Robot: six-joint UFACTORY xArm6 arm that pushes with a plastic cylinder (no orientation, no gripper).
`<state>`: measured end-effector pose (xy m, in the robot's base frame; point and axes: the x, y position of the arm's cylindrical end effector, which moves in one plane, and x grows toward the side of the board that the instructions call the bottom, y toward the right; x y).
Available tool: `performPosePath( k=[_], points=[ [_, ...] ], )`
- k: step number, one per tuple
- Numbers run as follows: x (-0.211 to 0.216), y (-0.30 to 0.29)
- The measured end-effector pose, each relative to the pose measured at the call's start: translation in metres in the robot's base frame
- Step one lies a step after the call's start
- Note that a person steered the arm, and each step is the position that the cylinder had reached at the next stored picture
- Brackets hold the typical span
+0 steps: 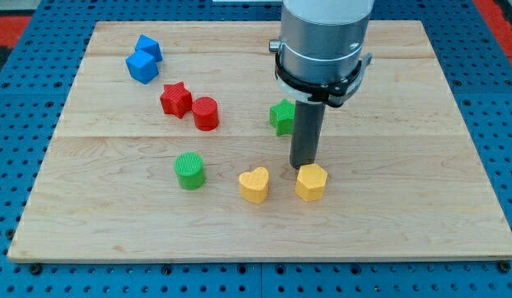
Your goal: Place the green star above the red star
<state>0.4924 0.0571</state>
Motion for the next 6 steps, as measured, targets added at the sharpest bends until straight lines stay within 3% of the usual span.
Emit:
performPosePath(
  k=[6],
  points=[
    [-0.013,-0.027]
  ],
)
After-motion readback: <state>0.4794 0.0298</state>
